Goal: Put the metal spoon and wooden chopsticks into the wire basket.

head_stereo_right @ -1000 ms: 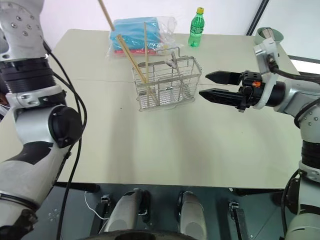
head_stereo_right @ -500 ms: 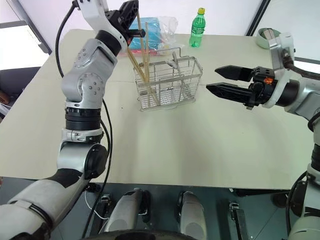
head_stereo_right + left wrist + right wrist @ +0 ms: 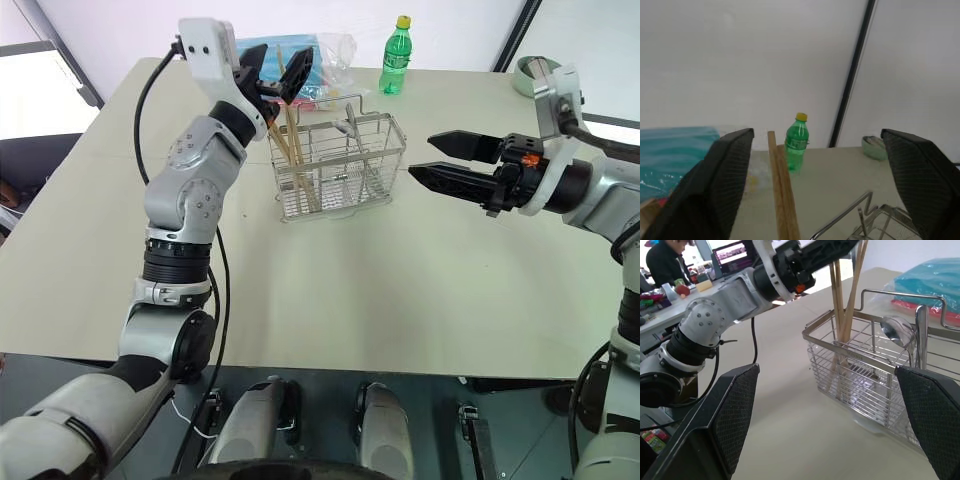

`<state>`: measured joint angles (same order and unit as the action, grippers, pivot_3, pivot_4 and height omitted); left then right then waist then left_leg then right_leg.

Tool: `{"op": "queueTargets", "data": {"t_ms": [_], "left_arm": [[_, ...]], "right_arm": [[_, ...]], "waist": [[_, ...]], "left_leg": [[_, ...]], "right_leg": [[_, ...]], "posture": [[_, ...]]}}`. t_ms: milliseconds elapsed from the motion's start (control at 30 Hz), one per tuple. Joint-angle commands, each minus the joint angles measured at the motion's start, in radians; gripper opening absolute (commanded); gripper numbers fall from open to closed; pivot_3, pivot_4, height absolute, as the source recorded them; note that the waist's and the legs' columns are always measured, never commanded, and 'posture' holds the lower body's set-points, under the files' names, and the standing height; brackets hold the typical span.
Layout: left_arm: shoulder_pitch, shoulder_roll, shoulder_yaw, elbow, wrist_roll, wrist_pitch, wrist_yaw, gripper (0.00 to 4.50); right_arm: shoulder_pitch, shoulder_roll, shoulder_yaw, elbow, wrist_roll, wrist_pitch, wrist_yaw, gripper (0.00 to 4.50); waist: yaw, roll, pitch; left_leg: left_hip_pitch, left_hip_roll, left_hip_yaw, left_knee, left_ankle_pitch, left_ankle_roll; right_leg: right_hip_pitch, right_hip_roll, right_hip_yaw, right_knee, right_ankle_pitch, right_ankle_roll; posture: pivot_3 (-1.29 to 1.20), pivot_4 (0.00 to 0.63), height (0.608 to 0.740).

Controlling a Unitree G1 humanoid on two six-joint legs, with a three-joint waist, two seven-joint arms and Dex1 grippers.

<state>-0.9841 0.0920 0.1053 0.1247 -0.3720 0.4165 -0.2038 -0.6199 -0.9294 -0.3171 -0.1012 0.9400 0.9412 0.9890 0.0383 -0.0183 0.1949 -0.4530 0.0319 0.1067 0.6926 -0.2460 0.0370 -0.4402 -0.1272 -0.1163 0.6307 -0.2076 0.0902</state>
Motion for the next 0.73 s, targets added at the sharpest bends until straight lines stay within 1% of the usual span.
{"op": "queueTargets", "data": {"t_ms": [33, 67, 167, 267, 300, 367, 400, 467, 500, 567, 633, 733], "left_arm": [[-0.063, 0.079, 0.028, -0.125, -0.058, 0.078, -0.053, 4.47], [-0.076, 0.136, 0.034, -0.146, -0.080, 0.122, -0.100, 4.47], [-0.106, 0.351, 0.062, -0.189, -0.151, 0.245, -0.261, 4.47], [-0.098, 0.598, 0.091, -0.209, -0.242, 0.359, -0.481, 4.47], [-0.085, 0.662, 0.103, -0.215, -0.260, 0.365, -0.544, 4.47], [-0.058, 0.758, 0.124, -0.217, -0.287, 0.376, -0.628, 4.47], [-0.009, 0.834, 0.141, -0.227, -0.296, 0.378, -0.704, 4.47], [0.089, 0.952, 0.163, -0.253, -0.303, 0.384, -0.811, 4.47], [0.140, 0.995, 0.176, -0.269, -0.297, 0.371, -0.845, 4.47], [0.207, 1.044, 0.197, -0.297, -0.294, 0.364, -0.860, 4.47], [0.248, 1.067, 0.212, -0.322, -0.290, 0.361, -0.852, 4.47], [0.285, 1.076, 0.213, -0.335, -0.269, 0.355, -0.823, 4.47]], "right_arm": [[-0.041, -0.016, 0.011, 0.031, -0.039, -0.056, 0.041, 4.47], [-0.050, -0.018, 0.023, 0.052, -0.057, -0.071, 0.054, 4.47], [-0.078, -0.025, 0.056, 0.124, -0.108, -0.117, 0.100, 4.47], [-0.095, -0.039, 0.093, 0.200, -0.173, -0.177, 0.162, 4.47], [-0.100, -0.041, 0.101, 0.220, -0.189, -0.192, 0.179, 4.47], [-0.115, -0.040, 0.112, 0.255, -0.211, -0.213, 0.205, 4.47], [-0.122, -0.039, 0.119, 0.271, -0.222, -0.225, 0.221, 4.47], [-0.132, -0.036, 0.127, 0.298, -0.239, -0.245, 0.247, 4.47], [-0.138, -0.034, 0.131, 0.308, -0.244, -0.252, 0.259, 4.47], [-0.149, -0.026, 0.137, 0.321, -0.250, -0.260, 0.275, 4.47], [-0.163, -0.014, 0.141, 0.331, -0.256, -0.264, 0.285, 4.47], [-0.179, 0.008, 0.148, 0.339, -0.264, -0.267, 0.293, 4.47]], "waist": [[-0.001, 0.000, 0.000], [-0.002, 0.000, 0.000], [-0.014, 0.001, 0.000], [-0.027, 0.001, 0.000], [-0.029, 0.001, 0.000], [-0.029, 0.001, 0.000], [-0.027, 0.002, 0.000], [-0.031, 0.002, 0.000], [-0.031, 0.003, 0.001], [-0.027, 0.003, 0.001], [-0.025, 0.003, 0.001], [-0.025, 0.003, 0.001]], "left_leg": [[0.000, 0.000, 0.000, 0.000, 0.000, 0.000], [0.000, 0.000, 0.000, 0.000, 0.000, 0.000], [0.000, 0.001, 0.000, 0.000, 0.001, -0.002], [0.000, 0.001, 0.000, -0.001, 0.002, -0.004], [0.000, 0.001, 0.000, -0.001, 0.002, -0.004], [0.000, 0.001, 0.001, -0.001, 0.002, -0.004], [0.000, 0.001, 0.001, -0.001, 0.002, -0.004], [0.000, 0.002, 0.001, -0.001, 0.002, -0.004], [0.000, 0.002, 0.001, -0.001, 0.002, -0.004], [0.000, 0.002, 0.000, -0.001, 0.002, -0.005], [-0.001, 0.002, 0.000, -0.001, 0.002, -0.005], [-0.001, 0.001, 0.000, -0.001, 0.001, -0.004]], "right_leg": [[0.000, 0.000, 0.000, 0.000, 0.000, 0.000], [0.000, 0.000, 0.000, 0.000, 0.000, 0.000], [-0.001, 0.002, 0.000, 0.000, 0.000, 0.000], [-0.002, 0.002, 0.000, 0.000, 0.000, 0.000], [-0.002, 0.002, 0.000, 0.000, 0.000, 0.000], [-0.002, 0.002, 0.000, 0.000, 0.000, 0.000], [-0.002, 0.002, 0.000, 0.000, 0.000, 0.000], [-0.002, 0.002, 0.001, 0.000, 0.000, 0.000], [-0.002, 0.002, 0.001, 0.000, -0.001, 0.000], [-0.002, 0.002, 0.001, 0.000, -0.001, -0.001], [-0.002, 0.002, 0.001, -0.001, -0.001, -0.001], [-0.002, 0.001, 0.001, -0.002, -0.001, -0.001]], "posture": [[0.00, 0.150, 0.707], [0.00, 0.150, 0.707], [0.00, 0.150, 0.707], [0.00, 0.150, 0.707], [0.00, 0.150, 0.707], [0.00, 0.150, 0.707], [0.00, 0.150, 0.707], [0.00, 0.150, 0.707], [0.00, 0.150, 0.707], [0.00, 0.150, 0.707], [0.00, 0.150, 0.707], [0.00, 0.150, 0.707]]}}
